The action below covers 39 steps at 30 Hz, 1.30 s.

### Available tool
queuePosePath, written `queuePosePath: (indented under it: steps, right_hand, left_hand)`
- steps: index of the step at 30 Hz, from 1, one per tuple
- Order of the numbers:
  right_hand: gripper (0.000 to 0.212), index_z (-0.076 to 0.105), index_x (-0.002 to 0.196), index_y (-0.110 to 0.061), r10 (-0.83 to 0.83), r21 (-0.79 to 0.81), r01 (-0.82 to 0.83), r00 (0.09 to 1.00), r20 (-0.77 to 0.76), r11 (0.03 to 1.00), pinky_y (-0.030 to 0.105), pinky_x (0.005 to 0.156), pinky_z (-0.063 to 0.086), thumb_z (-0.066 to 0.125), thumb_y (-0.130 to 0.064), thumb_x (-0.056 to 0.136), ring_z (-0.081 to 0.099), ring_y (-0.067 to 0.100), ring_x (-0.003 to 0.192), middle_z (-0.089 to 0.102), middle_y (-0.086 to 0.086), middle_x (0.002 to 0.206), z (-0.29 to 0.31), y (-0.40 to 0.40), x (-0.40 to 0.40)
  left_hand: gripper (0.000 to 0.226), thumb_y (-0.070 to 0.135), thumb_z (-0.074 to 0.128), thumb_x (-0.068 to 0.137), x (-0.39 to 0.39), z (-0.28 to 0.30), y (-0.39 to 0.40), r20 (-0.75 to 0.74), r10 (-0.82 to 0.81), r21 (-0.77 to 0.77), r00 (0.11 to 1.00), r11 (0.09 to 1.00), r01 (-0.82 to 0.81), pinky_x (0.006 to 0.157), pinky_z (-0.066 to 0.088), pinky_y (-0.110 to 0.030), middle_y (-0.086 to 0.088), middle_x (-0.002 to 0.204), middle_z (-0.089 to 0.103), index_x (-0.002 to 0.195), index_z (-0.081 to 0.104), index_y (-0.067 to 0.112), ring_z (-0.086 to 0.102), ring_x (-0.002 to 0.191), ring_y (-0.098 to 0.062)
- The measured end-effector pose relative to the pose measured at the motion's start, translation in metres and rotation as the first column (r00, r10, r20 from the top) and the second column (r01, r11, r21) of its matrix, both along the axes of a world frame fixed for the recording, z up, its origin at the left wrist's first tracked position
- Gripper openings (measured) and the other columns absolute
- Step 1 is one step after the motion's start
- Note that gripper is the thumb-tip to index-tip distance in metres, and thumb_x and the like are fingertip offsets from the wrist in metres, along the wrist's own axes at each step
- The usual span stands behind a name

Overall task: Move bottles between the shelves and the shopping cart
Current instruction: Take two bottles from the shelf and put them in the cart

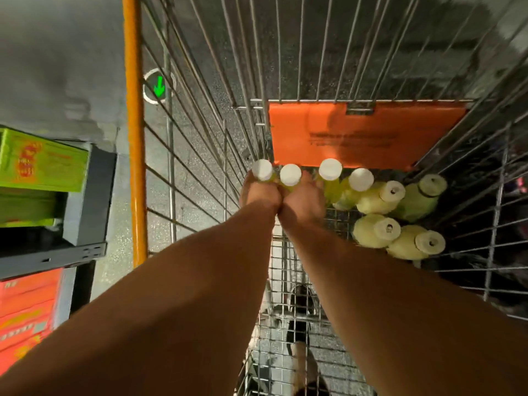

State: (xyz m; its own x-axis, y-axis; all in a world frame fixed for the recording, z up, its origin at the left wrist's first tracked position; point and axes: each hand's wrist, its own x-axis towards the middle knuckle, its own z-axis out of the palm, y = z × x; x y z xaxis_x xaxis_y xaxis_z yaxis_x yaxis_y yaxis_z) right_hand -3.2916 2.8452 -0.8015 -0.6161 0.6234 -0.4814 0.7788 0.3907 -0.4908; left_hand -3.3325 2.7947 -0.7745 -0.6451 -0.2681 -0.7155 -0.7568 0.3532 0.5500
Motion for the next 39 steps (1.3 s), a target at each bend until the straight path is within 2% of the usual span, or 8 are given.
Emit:
queuePosePath:
  steps: [3, 10, 13, 18, 23, 25, 30, 39]
  right_hand:
    - [0.04, 0.052, 0.125, -0.018, 0.029, -0.068, -0.03, 0.999, -0.024, 0.997, 0.033, 0.094, 0.037, 0.059, -0.035, 0.089, 0.049, 0.027, 0.118, 0.057, 0.007, 0.122, 0.002, -0.003, 0.009]
    - [0.015, 0.054, 0.099, -0.029, -0.208, -0.23, 0.171, 0.967, -0.148, 0.958, 0.022, 0.058, 0.032, 0.061, -0.034, 0.086, 0.06, 0.023, 0.086, 0.059, -0.009, 0.079, 0.051, -0.009, 0.036]
    - [0.04, 0.047, 0.132, -0.026, -0.176, -0.163, 0.148, 0.968, -0.176, 0.975, 0.026, 0.069, 0.031, 0.054, -0.039, 0.095, 0.061, 0.031, 0.097, 0.065, 0.01, 0.102, 0.082, -0.009, 0.052]
    - [0.042, 0.052, 0.129, -0.009, -0.166, 0.066, 0.206, 0.907, -0.387, 0.976, 0.031, 0.071, 0.041, 0.061, -0.028, 0.093, 0.063, 0.035, 0.098, 0.065, 0.018, 0.111, 0.147, -0.011, 0.08]
    - [0.035, 0.052, 0.121, -0.016, -0.296, -0.029, 0.326, 0.811, -0.505, 0.945, 0.005, 0.065, 0.036, 0.06, -0.026, 0.088, 0.057, 0.01, 0.086, 0.053, -0.013, 0.093, 0.238, -0.023, 0.136]
    - [0.031, 0.052, 0.119, -0.014, -0.306, 0.049, 0.388, 0.793, -0.528, 0.92, 0.018, 0.071, 0.04, 0.058, -0.027, 0.091, 0.056, 0.017, 0.091, 0.056, -0.004, 0.1, 0.282, -0.035, 0.164]
    - [0.035, 0.054, 0.115, -0.01, -0.409, 0.2, 0.597, 0.719, -0.562, 0.777, 0.037, 0.08, 0.047, 0.056, -0.037, 0.092, 0.06, 0.032, 0.1, 0.062, 0.011, 0.108, 0.402, -0.075, 0.246]
    - [0.045, 0.055, 0.118, -0.008, -0.525, 0.343, 0.852, 0.516, -0.676, 0.396, 0.038, 0.084, 0.045, 0.061, -0.042, 0.09, 0.058, 0.037, 0.11, 0.064, 0.019, 0.117, 0.593, -0.149, 0.453]
  left_hand:
    - [0.04, -0.001, 0.058, 0.082, 0.007, 0.006, -0.004, -0.01, 0.05, 0.004, 0.999, 0.999, -0.05, 0.09, 0.054, -0.034, -0.003, 0.108, 0.072, 0.116, 0.066, 0.018, 0.067, 0.102, -0.023]
    - [0.026, 0.012, 0.067, 0.075, 0.024, 0.055, -0.01, -0.042, -0.305, -0.165, 0.951, 0.941, 0.294, 0.08, 0.052, -0.032, -0.001, 0.097, 0.068, 0.097, 0.059, 0.024, 0.064, 0.092, -0.025]
    - [0.024, 0.016, 0.06, 0.083, 0.032, 0.086, -0.01, -0.092, -0.414, -0.22, 0.906, 0.895, 0.387, 0.083, 0.053, -0.034, -0.006, 0.104, 0.071, 0.107, 0.061, 0.019, 0.066, 0.098, -0.029]
    - [0.018, 0.02, 0.059, 0.081, 0.054, 0.15, -0.012, -0.221, -0.544, -0.213, 0.81, 0.837, 0.504, 0.08, 0.055, -0.035, -0.004, 0.102, 0.071, 0.1, 0.058, 0.021, 0.067, 0.094, -0.029]
    - [0.015, 0.026, 0.065, 0.085, 0.092, 0.234, -0.029, -0.417, -0.714, -0.174, 0.563, 0.67, 0.722, 0.075, 0.05, -0.029, -0.004, 0.096, 0.071, 0.097, 0.065, 0.017, 0.068, 0.09, -0.026]
    - [0.01, 0.029, 0.067, 0.086, 0.113, 0.276, -0.042, -0.487, -0.743, -0.176, 0.459, 0.599, 0.781, 0.07, 0.046, -0.027, 0.003, 0.081, 0.067, 0.084, 0.063, 0.02, 0.065, 0.075, -0.021]
    - [0.033, 0.045, 0.061, 0.089, 0.174, 0.386, -0.07, -0.559, -0.825, -0.344, 0.083, 0.322, 0.882, 0.074, 0.045, -0.031, -0.008, 0.109, 0.071, 0.107, 0.069, 0.019, 0.065, 0.101, -0.03]
    - [0.042, 0.049, 0.068, 0.085, 0.35, 0.581, -0.102, -0.709, -0.587, -0.477, -0.39, -0.008, 0.879, 0.084, 0.048, -0.037, -0.017, 0.113, 0.07, 0.109, 0.07, 0.014, 0.063, 0.108, -0.037]
